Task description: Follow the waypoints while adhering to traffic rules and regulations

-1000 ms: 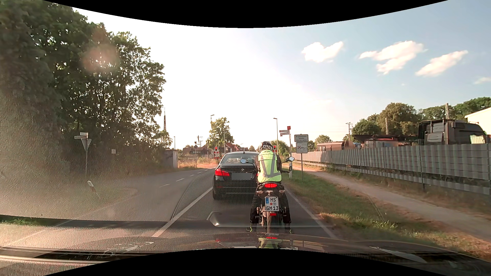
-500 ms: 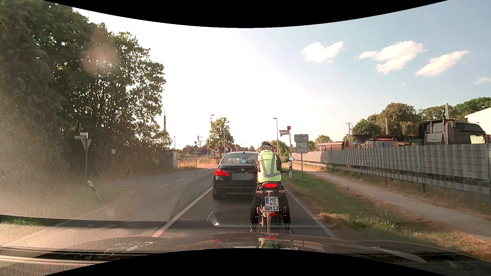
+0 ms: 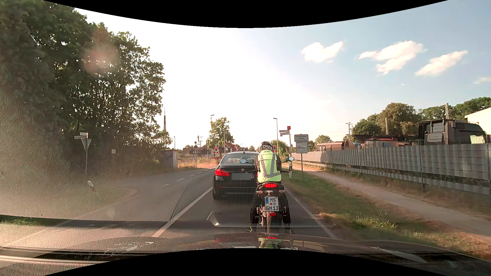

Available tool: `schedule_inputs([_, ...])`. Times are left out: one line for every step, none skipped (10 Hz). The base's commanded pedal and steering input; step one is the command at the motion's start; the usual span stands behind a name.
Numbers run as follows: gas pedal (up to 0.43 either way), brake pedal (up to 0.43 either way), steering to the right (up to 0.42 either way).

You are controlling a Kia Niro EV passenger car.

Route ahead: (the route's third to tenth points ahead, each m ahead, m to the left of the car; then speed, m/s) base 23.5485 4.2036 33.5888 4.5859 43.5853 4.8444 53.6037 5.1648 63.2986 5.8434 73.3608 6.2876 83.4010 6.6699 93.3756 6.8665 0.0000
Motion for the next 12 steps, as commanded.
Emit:
schedule_inputs([0.000, 0.000, 0.006])
schedule_inputs([0.000, 0.000, 0.006])
schedule_inputs([0.000, 0.000, 0.006])
schedule_inputs([0.000, 0.000, 0.006])
schedule_inputs([0.000, 0.000, 0.006])
schedule_inputs([0.000, 0.000, 0.006])
schedule_inputs([0.000, 0.000, 0.006])
schedule_inputs([0.000, 0.000, 0.006])
schedule_inputs([0.000, 0.000, 0.006])
schedule_inputs([0.000, 0.000, 0.006])
schedule_inputs([0.000, 0.000, 0.006])
schedule_inputs([0.000, 0.000, 0.006])
